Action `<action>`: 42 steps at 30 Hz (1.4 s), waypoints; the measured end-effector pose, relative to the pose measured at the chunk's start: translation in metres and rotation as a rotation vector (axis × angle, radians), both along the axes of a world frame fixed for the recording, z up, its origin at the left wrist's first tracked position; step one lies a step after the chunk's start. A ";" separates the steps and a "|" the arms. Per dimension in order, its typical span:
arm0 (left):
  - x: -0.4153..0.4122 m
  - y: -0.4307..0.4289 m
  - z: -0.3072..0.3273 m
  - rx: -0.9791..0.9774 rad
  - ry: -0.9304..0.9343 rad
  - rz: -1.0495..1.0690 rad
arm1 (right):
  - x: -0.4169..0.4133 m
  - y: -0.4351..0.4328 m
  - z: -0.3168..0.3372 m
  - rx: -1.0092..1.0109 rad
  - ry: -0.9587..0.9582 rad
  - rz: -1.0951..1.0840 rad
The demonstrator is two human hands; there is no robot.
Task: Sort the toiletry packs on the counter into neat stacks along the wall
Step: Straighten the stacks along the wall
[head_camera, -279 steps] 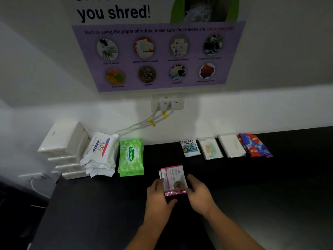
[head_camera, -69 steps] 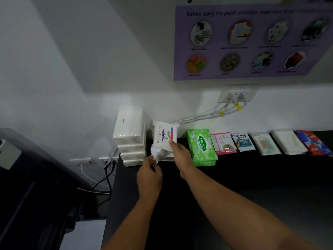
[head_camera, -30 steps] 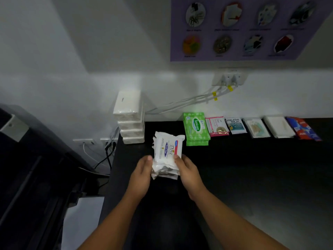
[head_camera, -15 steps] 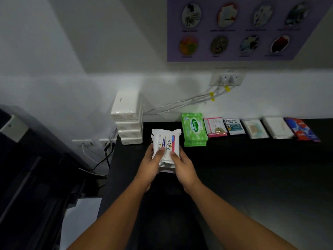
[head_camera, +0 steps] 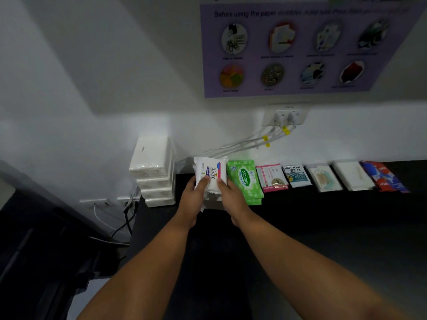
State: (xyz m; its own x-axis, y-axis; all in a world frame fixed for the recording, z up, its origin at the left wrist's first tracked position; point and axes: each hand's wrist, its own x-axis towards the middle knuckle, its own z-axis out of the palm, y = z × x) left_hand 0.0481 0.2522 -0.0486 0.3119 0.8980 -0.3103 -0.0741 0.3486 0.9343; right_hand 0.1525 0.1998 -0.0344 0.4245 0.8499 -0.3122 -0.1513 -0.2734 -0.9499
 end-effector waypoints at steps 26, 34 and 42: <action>-0.004 0.019 0.009 0.137 0.268 -0.025 | 0.009 0.043 0.025 -0.288 -0.443 0.059; -0.058 -0.021 0.008 0.340 0.548 0.151 | 0.001 0.009 0.050 -0.291 -0.900 0.046; -0.119 0.002 0.015 0.395 0.426 0.476 | -0.084 0.001 0.042 0.275 -0.611 0.101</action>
State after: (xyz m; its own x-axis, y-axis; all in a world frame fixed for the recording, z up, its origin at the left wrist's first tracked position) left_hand -0.0712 0.2542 -0.0337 -0.2127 0.9755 0.0560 0.2635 0.0021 0.9647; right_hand 0.0681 0.2013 0.0078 0.3699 0.9090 0.1919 0.4485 0.0062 -0.8937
